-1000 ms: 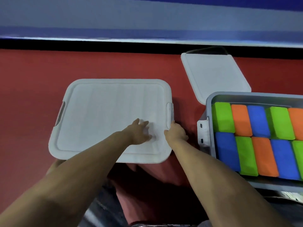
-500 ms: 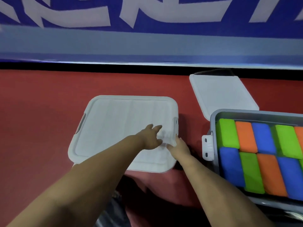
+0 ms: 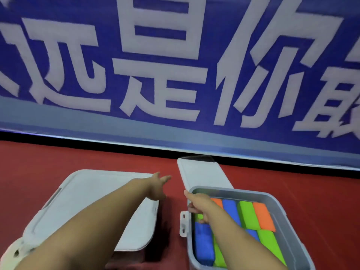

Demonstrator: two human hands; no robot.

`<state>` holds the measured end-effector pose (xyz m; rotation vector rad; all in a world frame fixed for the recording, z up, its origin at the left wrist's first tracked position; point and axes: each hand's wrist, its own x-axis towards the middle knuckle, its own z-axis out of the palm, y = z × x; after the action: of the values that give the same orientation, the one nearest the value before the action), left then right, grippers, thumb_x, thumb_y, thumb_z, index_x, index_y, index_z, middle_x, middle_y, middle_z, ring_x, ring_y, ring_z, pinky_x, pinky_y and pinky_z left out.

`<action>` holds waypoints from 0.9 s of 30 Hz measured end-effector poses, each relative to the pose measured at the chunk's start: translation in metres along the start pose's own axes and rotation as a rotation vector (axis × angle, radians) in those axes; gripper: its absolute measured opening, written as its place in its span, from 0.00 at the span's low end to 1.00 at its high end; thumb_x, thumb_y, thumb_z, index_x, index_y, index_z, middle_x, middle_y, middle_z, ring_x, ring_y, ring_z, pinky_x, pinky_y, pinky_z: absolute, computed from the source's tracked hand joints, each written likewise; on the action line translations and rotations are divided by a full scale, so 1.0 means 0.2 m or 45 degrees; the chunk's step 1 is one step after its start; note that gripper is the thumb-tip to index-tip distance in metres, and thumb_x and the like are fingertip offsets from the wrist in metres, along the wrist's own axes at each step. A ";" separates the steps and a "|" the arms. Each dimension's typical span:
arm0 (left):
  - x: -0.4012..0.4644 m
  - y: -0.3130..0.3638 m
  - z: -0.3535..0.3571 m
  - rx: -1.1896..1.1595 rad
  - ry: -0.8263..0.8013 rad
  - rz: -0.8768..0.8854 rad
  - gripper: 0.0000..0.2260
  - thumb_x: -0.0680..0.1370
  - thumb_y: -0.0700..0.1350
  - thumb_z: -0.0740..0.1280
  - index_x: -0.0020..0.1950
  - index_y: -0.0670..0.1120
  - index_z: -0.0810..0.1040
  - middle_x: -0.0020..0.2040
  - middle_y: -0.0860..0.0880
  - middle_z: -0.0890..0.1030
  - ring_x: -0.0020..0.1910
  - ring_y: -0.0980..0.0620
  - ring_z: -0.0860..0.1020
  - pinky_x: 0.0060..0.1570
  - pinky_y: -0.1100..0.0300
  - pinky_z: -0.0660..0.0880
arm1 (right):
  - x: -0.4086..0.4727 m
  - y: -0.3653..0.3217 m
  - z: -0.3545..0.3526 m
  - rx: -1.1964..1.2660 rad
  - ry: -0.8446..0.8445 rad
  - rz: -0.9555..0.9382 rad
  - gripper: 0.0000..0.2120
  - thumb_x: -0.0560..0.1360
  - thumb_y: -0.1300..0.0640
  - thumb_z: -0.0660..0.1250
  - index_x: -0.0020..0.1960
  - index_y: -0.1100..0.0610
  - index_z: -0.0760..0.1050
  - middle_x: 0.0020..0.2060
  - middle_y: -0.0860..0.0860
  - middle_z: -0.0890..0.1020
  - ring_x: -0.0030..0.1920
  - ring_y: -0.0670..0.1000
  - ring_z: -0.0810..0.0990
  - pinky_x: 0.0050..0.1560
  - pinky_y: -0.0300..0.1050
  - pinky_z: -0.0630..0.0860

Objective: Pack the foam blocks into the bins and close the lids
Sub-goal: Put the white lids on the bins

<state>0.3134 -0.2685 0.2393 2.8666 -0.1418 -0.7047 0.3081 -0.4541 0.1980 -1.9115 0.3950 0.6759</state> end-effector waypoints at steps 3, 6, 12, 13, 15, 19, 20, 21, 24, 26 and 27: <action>0.05 0.15 -0.09 0.054 0.039 -0.032 0.34 0.79 0.52 0.61 0.79 0.53 0.44 0.78 0.40 0.42 0.75 0.40 0.59 0.72 0.50 0.60 | -0.03 -0.03 -0.20 0.093 0.040 -0.078 0.21 0.77 0.43 0.63 0.63 0.56 0.70 0.52 0.49 0.78 0.43 0.45 0.77 0.31 0.39 0.64; 0.12 0.28 -0.11 0.090 -0.008 -0.008 0.33 0.79 0.53 0.61 0.79 0.53 0.47 0.78 0.41 0.44 0.75 0.40 0.59 0.72 0.49 0.60 | -0.02 -0.01 -0.33 0.191 0.117 -0.080 0.14 0.76 0.44 0.64 0.53 0.55 0.73 0.41 0.48 0.76 0.39 0.46 0.77 0.31 0.38 0.64; 0.39 0.40 -0.04 0.125 -0.086 -0.007 0.32 0.79 0.53 0.61 0.79 0.52 0.50 0.78 0.40 0.46 0.76 0.41 0.55 0.73 0.48 0.58 | 0.11 0.08 -0.47 0.218 0.166 -0.028 0.24 0.74 0.41 0.65 0.62 0.56 0.73 0.55 0.50 0.79 0.48 0.48 0.80 0.31 0.39 0.63; 0.45 0.40 -0.02 0.122 -0.082 -0.013 0.31 0.79 0.53 0.61 0.79 0.51 0.51 0.78 0.40 0.48 0.76 0.41 0.55 0.73 0.48 0.58 | 0.14 0.09 -0.49 0.220 0.128 -0.012 0.24 0.74 0.41 0.64 0.63 0.55 0.73 0.57 0.50 0.78 0.49 0.49 0.80 0.32 0.39 0.63; 0.59 0.41 0.01 0.082 -0.059 -0.005 0.31 0.79 0.52 0.62 0.78 0.48 0.54 0.77 0.40 0.53 0.76 0.42 0.56 0.73 0.51 0.58 | 0.20 0.11 -0.52 0.238 0.099 -0.001 0.24 0.75 0.40 0.63 0.65 0.55 0.71 0.59 0.50 0.77 0.50 0.48 0.79 0.37 0.41 0.66; 0.91 0.44 0.08 -0.076 -0.043 -0.026 0.28 0.80 0.51 0.61 0.77 0.44 0.59 0.75 0.41 0.63 0.74 0.43 0.62 0.70 0.57 0.62 | 0.44 0.16 -0.60 0.216 0.153 -0.016 0.20 0.76 0.43 0.63 0.58 0.57 0.76 0.51 0.50 0.80 0.49 0.50 0.79 0.48 0.44 0.69; 1.00 0.44 0.10 -0.133 -0.035 -0.040 0.27 0.80 0.50 0.61 0.76 0.43 0.60 0.75 0.42 0.64 0.73 0.44 0.63 0.69 0.59 0.63 | 0.52 0.17 -0.61 0.240 0.169 -0.016 0.15 0.76 0.44 0.63 0.52 0.55 0.77 0.47 0.49 0.80 0.50 0.51 0.79 0.49 0.44 0.69; 1.10 0.45 0.11 -0.199 -0.030 -0.055 0.26 0.80 0.50 0.61 0.76 0.42 0.60 0.75 0.42 0.64 0.73 0.44 0.64 0.68 0.60 0.63 | 0.61 0.18 -0.61 0.270 0.172 -0.023 0.12 0.76 0.45 0.64 0.47 0.53 0.77 0.44 0.48 0.80 0.53 0.52 0.80 0.49 0.44 0.70; 1.42 0.46 0.18 -0.481 -0.070 -0.136 0.26 0.81 0.52 0.60 0.75 0.40 0.63 0.74 0.43 0.65 0.71 0.45 0.66 0.66 0.59 0.64 | 0.94 0.18 -0.61 0.268 0.219 -0.051 0.15 0.73 0.44 0.68 0.54 0.52 0.76 0.50 0.50 0.81 0.55 0.50 0.79 0.53 0.45 0.73; 1.66 0.43 0.26 -0.724 -0.092 -0.227 0.25 0.80 0.54 0.61 0.73 0.42 0.67 0.70 0.44 0.70 0.66 0.44 0.71 0.59 0.54 0.71 | 1.18 0.15 -0.60 0.230 0.260 -0.063 0.18 0.73 0.47 0.68 0.60 0.55 0.74 0.49 0.51 0.81 0.51 0.51 0.79 0.54 0.44 0.73; 1.78 0.39 0.31 -0.882 -0.084 -0.297 0.23 0.80 0.54 0.62 0.71 0.43 0.69 0.66 0.45 0.72 0.62 0.44 0.73 0.53 0.54 0.73 | 1.30 0.14 -0.61 0.187 0.267 -0.083 0.18 0.74 0.48 0.68 0.61 0.55 0.74 0.47 0.51 0.80 0.49 0.50 0.79 0.53 0.42 0.73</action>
<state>0.5959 -0.4038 0.0413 2.2104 0.3643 -0.7119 0.5304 -0.5693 0.0562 -1.8519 0.4980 0.3932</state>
